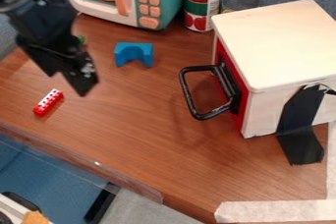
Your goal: Open the drawer
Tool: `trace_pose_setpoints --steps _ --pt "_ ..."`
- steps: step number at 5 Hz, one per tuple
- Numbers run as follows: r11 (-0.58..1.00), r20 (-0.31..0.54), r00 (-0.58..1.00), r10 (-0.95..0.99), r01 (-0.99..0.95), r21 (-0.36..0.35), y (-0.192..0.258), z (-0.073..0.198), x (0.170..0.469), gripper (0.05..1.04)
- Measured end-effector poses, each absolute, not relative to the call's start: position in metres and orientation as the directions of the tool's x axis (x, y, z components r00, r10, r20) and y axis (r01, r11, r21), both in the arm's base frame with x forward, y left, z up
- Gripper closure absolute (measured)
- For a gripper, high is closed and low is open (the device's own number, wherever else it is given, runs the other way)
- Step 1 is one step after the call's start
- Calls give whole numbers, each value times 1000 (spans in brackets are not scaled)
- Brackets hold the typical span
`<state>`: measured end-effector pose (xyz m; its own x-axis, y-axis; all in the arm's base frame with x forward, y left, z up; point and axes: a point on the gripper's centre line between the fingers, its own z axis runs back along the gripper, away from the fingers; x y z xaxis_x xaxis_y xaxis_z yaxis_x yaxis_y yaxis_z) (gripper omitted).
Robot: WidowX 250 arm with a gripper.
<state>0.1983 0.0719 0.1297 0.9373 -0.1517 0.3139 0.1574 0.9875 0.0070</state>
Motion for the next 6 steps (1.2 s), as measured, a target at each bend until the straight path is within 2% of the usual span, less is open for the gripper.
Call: trace_pose_setpoints --steps 2,3,5,6 --pt "992 374 922 102 -68 -105 32 113 228 84" --pt "962 377 888 262 -210 -174 22 103 240 84" --pt "879 371 799 473 -400 -259 7 88 258 84" --pt "811 349 738 577 -470 -347 1 84 265 84"
